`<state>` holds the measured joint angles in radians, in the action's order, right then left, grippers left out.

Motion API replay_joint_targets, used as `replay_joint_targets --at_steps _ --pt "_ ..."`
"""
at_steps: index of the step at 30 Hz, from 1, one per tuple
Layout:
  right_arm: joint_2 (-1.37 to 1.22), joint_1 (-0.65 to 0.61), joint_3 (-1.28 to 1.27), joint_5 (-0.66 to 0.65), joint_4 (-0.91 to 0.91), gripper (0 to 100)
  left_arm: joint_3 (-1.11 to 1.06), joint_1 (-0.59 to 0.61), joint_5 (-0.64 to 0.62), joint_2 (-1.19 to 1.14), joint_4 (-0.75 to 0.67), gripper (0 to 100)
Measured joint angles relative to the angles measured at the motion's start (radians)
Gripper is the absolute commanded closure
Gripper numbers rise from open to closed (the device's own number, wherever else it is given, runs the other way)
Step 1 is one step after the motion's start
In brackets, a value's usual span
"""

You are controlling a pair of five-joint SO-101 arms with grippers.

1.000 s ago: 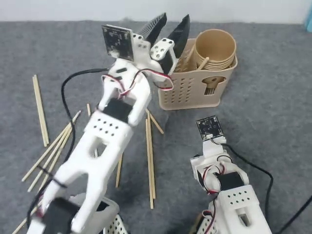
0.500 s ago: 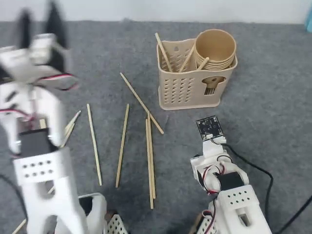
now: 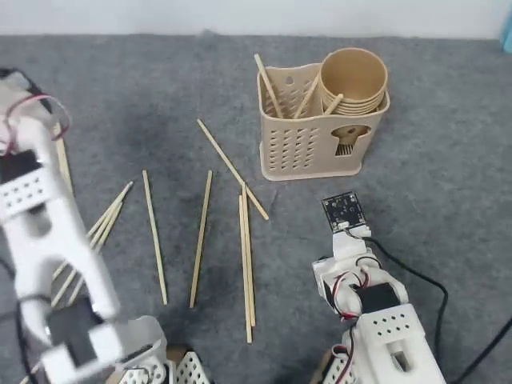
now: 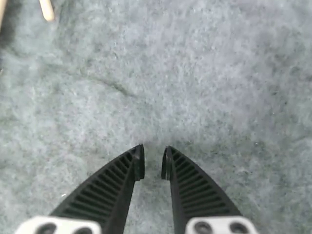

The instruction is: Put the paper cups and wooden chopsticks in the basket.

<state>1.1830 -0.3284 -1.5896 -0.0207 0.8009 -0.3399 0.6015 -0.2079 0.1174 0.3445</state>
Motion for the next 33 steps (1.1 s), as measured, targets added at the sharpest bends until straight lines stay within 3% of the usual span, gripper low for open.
replay_joint_targets --at_steps 7,16,26,33 --pt "0.000 0.000 0.000 0.000 0.000 92.6 0.129 0.025 0.017 -0.302 0.064 98" --pt "0.000 0.000 0.000 0.000 -0.002 92.6 0.595 0.048 0.020 -0.671 0.525 98" --pt "0.000 0.000 0.000 0.000 -0.002 92.6 1.083 0.049 0.020 -0.999 0.832 98" --pt "0.000 0.000 0.000 0.000 -0.002 92.6 1.333 0.051 0.020 -1.189 0.941 81"
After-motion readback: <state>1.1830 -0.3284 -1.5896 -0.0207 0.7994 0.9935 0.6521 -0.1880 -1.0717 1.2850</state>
